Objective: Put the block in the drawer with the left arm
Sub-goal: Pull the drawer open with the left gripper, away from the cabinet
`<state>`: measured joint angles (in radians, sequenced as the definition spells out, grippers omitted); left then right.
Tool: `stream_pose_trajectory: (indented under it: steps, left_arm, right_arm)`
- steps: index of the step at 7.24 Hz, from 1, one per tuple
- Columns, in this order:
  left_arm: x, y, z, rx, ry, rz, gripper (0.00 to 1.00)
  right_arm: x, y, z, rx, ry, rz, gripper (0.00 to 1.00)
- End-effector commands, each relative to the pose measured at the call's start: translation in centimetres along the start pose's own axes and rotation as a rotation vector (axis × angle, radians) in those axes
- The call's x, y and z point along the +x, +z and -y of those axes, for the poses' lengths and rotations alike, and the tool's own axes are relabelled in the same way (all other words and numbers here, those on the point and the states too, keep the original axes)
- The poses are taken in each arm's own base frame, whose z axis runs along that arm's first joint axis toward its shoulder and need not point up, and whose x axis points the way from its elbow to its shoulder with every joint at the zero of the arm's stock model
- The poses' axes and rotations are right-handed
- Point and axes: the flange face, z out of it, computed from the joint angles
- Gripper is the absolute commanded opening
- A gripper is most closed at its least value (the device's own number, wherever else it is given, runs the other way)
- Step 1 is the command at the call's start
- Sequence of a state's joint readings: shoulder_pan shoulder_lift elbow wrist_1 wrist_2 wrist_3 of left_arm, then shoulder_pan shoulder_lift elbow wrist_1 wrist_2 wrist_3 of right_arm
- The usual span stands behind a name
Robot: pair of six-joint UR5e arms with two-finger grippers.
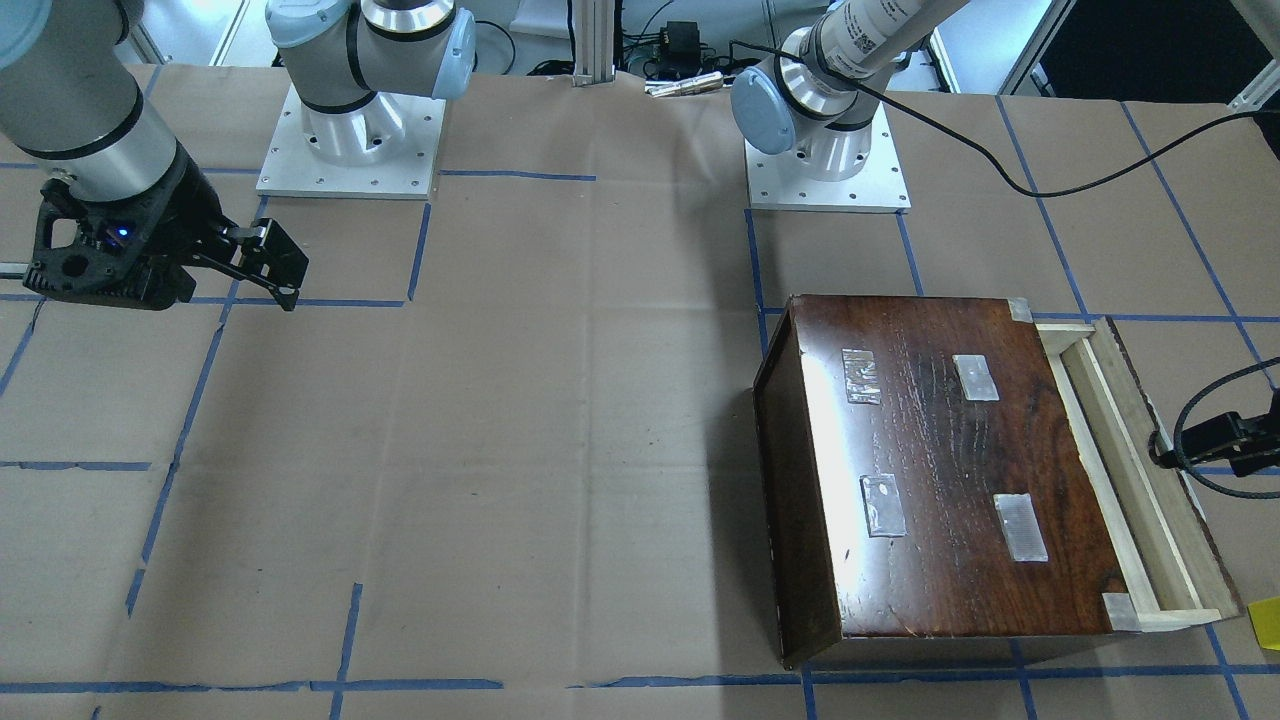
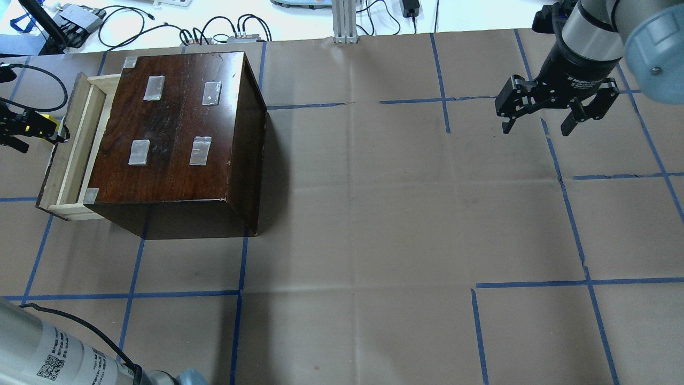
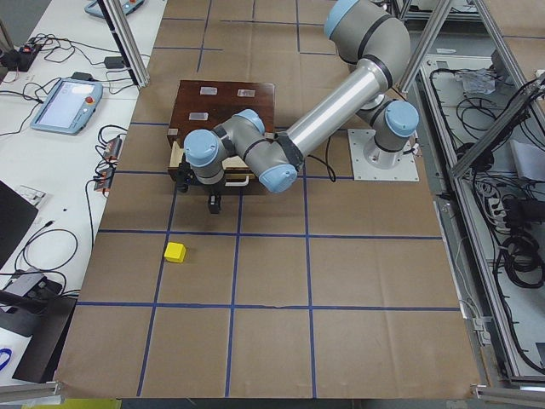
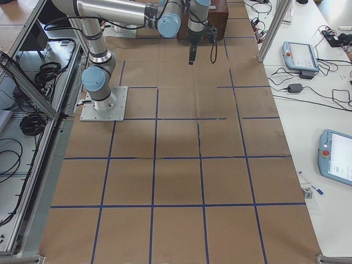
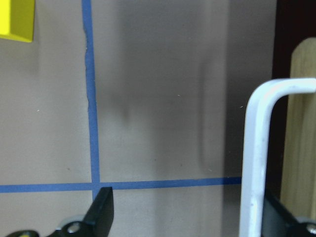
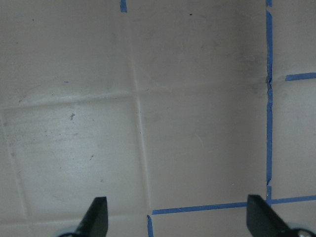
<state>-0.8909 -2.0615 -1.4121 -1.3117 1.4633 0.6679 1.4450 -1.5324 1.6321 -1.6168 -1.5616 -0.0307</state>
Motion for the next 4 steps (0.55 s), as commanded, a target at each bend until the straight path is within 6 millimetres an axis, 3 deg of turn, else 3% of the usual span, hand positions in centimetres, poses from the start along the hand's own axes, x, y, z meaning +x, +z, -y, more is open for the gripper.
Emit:
stream_pose_trajectory:
  steps: [1, 4]
  left_arm:
    - [-0.6, -0.4, -0.1, 0.016, 0.005, 0.014, 0.98]
    - [-2.1, -0.7, -0.7, 0.029, 0.011, 0.024, 0.98]
  right_arm:
    - [0.0, -0.1, 0.0, 0.002, 0.000, 0.000, 1.00]
    - [0.0, -0.1, 0.0, 0.002, 0.000, 0.000, 1.00]
